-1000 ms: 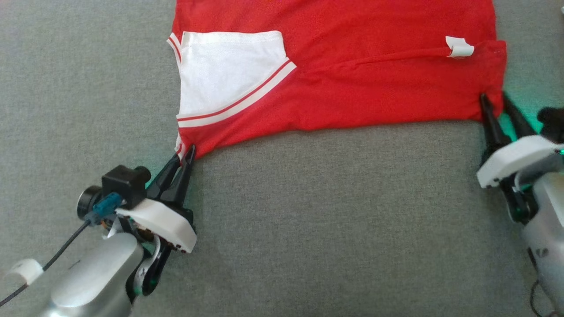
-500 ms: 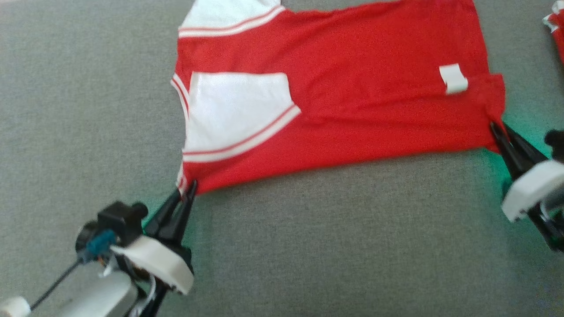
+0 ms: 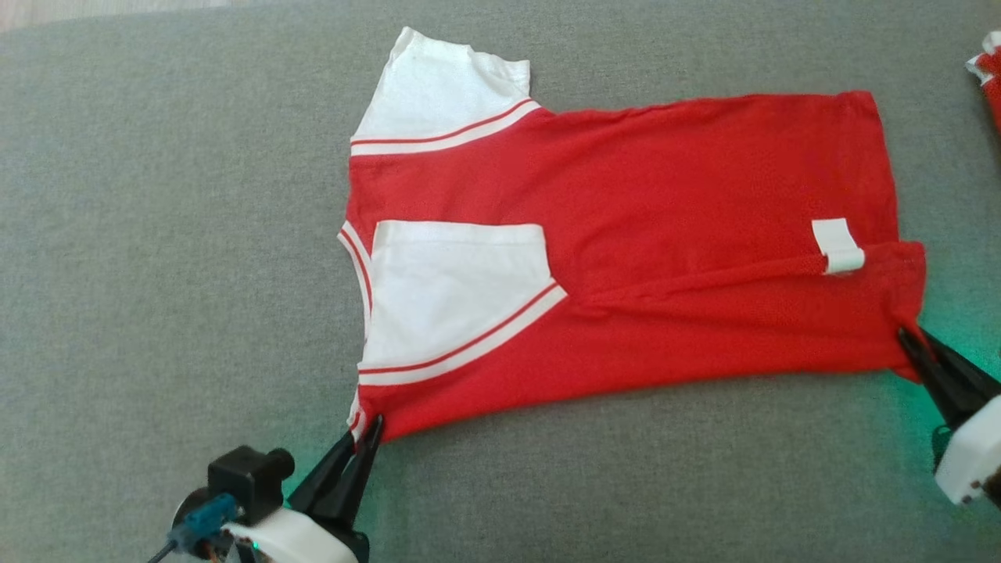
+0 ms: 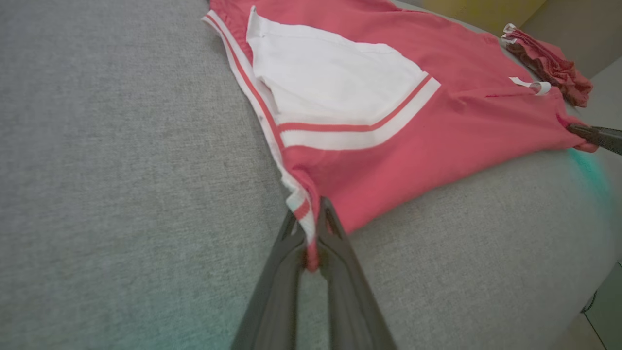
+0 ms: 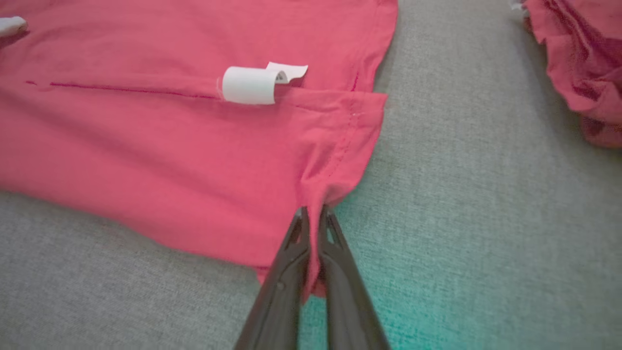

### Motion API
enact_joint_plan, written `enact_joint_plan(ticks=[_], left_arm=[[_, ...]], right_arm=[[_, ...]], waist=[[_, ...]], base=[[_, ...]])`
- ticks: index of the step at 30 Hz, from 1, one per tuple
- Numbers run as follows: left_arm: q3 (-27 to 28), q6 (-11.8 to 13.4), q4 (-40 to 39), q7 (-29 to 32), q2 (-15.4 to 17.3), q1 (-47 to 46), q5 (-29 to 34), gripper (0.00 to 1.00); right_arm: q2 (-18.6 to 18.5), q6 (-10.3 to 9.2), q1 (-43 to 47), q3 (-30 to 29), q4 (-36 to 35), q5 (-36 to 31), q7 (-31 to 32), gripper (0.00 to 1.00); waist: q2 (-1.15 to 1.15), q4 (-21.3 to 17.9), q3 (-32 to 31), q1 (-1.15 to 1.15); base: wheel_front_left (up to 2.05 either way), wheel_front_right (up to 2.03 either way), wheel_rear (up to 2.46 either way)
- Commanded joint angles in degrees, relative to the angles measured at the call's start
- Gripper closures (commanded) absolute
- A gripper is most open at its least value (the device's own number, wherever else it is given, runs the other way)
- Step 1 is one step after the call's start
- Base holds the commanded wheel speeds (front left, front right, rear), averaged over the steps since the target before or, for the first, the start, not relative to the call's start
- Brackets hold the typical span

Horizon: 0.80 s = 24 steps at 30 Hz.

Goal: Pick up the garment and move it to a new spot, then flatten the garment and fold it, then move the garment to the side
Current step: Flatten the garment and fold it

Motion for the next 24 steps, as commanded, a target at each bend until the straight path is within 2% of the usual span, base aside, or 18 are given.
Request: enact_joint_plan(ticks=[1, 2, 3, 4, 5, 10, 12, 15, 19, 21, 22, 24], left_arm=[[1.6, 0.1, -0.7, -0.8, 1.2, -1.0, 0.2, 1.00], [1.5, -0.1, -0.4, -0.9, 0.8, -1.2, 0.2, 0.86], [1.5, -0.2, 0.1, -1.1, 0.4, -1.4, 0.2, 0.64], [1.5, -0.5, 0.6, -1.2, 0.1, -1.8, 0.3, 0.55], [1.7, -0.6, 1.6, -1.9, -0.4, -2.7, 0.8, 0.00], [3.6, 0.0, 1.4, -3.7, -0.3, -5.4, 2.0, 0.00], [4.9, -0.1, 0.3, -3.6, 0.7, -7.9, 2.7, 0.00], [6.3, -1.5, -1.5, -1.2, 3.0, -14.6, 4.7, 0.00], [7.1, -6.7, -2.0, 7.3, 5.3, -27.6, 5.8, 0.00], [6.9, -10.3, -0.2, 14.1, 5.6, -34.4, 4.3, 0.00], [6.9, -10.3, -0.2, 14.1, 5.6, -34.4, 4.3, 0.00], [6.8, -13.8, 3.2, 21.4, 5.3, -40.8, 1.3, 0.00]], right_arm=[[-2.8, -0.04, 1.7, -1.4, -1.3, -0.5, 0.2, 0.44], [-2.6, -0.04, 2.2, -2.3, -1.5, -1.1, 0.2, 0.00], [-2.4, -0.04, 2.6, -3.4, -1.7, -2.0, -0.2, 0.00], [-2.0, -0.04, 3.0, -4.2, -1.9, -2.9, -0.5, 0.00], [-1.2, -0.04, 3.6, -5.6, -2.8, -4.0, -0.7, 0.00], [0.4, -0.04, 4.5, -10.1, -6.6, -7.2, -2.7, 0.00], [1.5, -0.04, 4.7, -11.8, -8.5, -8.7, -3.8, 0.00], [3.8, -0.04, 4.7, -13.7, -11.8, -11.1, -4.6, 0.00], [6.3, -0.04, 3.5, -13.7, -15.9, -13.8, -4.1, 0.00], [7.0, -0.04, 2.3, -13.3, -17.3, -14.5, -3.6, 0.00], [7.0, -0.04, 2.3, -13.3, -17.3, -14.5, -3.6, 0.00], [7.5, -0.04, 0.9, -12.4, -18.4, -14.9, -3.2, 0.00]], waist=[[0.00, 0.1, -0.1, 0.01], [0.00, 0.2, -0.2, 0.01], [0.00, 0.3, -0.3, 0.01], [0.00, 0.3, -0.4, 0.01], [0.00, 0.1, -0.5, 0.01], [0.00, -1.2, -0.6, 0.01], [0.00, -1.7, -0.3, 0.01], [0.00, -2.7, 0.7, 0.01], [0.00, -4.6, 2.5, 0.01], [0.00, -5.8, 3.8, 0.01], [0.00, -5.8, 3.8, 0.01], [0.00, -7.2, 5.1, 0.01]], base=[[0.00, 0.00, 0.00], [0.00, 0.00, 0.00], [0.00, 0.00, 0.00], [0.00, 0.00, 0.00], [0.00, 0.00, 0.00], [0.00, 0.00, 0.00], [0.00, 0.00, 0.00], [0.00, 0.00, 0.00], [0.00, 0.00, 0.00], [0.00, 0.00, 0.00], [0.00, 0.00, 0.00], [0.00, 0.00, 0.00]])
